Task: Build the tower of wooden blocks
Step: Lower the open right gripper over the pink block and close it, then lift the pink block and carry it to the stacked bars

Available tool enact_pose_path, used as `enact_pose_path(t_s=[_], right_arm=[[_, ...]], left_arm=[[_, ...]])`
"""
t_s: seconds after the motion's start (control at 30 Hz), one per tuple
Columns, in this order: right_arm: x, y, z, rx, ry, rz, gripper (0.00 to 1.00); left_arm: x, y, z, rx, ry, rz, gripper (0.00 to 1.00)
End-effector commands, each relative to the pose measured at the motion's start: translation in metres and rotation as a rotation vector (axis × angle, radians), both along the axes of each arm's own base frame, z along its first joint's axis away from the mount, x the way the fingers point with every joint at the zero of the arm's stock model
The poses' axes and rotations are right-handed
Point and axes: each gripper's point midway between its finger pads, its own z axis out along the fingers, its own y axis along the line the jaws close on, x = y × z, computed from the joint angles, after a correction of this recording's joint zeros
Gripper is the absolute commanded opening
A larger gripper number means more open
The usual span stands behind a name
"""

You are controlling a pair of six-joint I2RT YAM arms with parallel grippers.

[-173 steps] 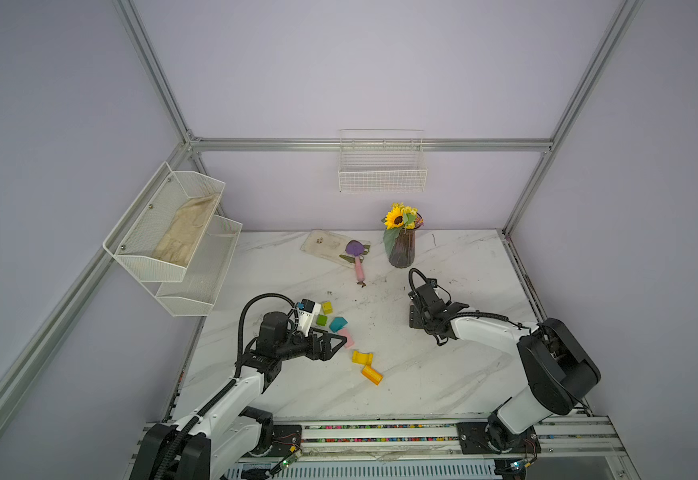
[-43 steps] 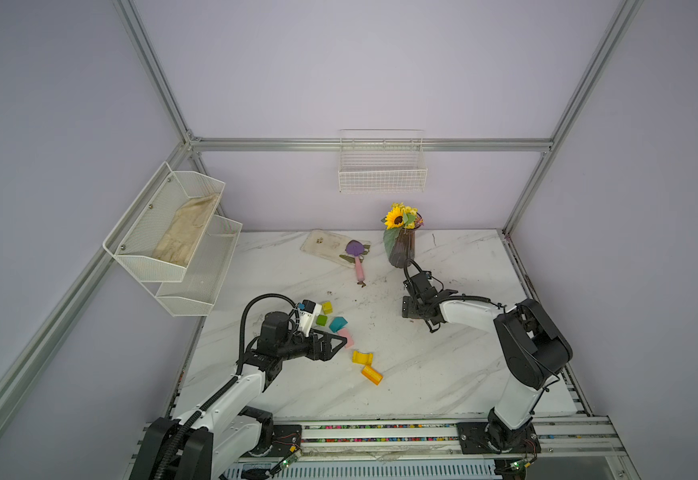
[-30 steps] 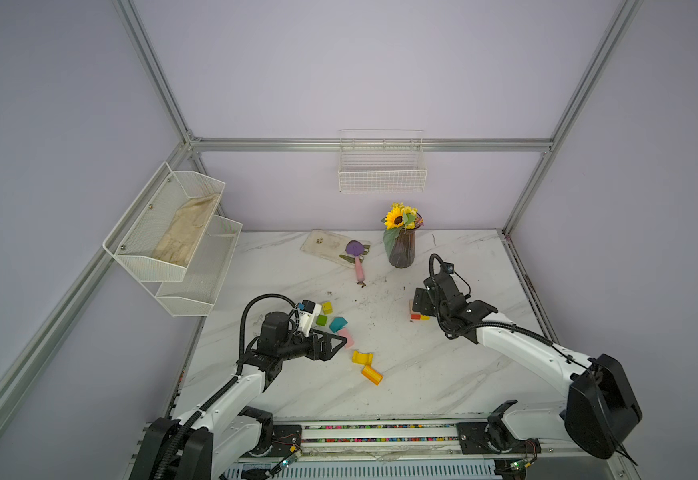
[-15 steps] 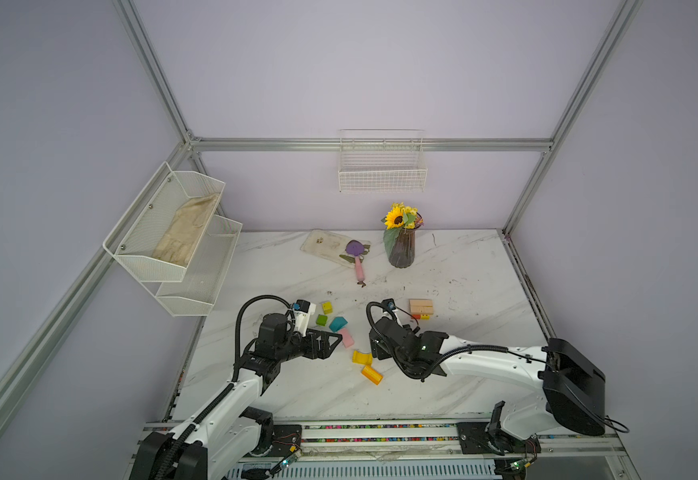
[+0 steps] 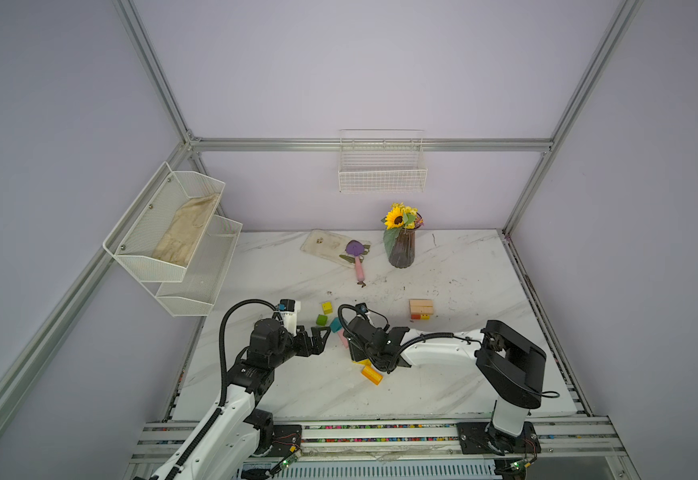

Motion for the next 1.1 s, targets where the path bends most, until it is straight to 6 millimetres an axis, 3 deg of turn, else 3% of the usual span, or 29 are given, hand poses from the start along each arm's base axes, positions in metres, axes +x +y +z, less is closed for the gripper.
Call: enact_pose_path(t_s=[0.0, 0.47, 0.83, 1.07], right_arm=[[-0.002, 0.022, 0.000, 0.017, 0.023, 0.054, 0.64], [0.010, 0.035, -0.035, -0.082, 0.027, 0.049, 0.54], [0.014, 0.032, -0.034, -0.107, 0.020, 0.028, 0.30], [0.016, 0.026, -0.034, -0.119, -0.001, 0.013, 0.25]], left_arm=[[0.000, 0.004, -0.006, -0.002, -0.005, 0.029, 1.00], [0.000, -0.011, -0.009, -0.026, 0.021, -0.052, 1.00], [-0.001, -0.016, -0.010, -0.037, 0.030, -0.086, 1.00], [-0.003, -0.020, -0.009, -0.048, 0.025, -0.111, 1.00]])
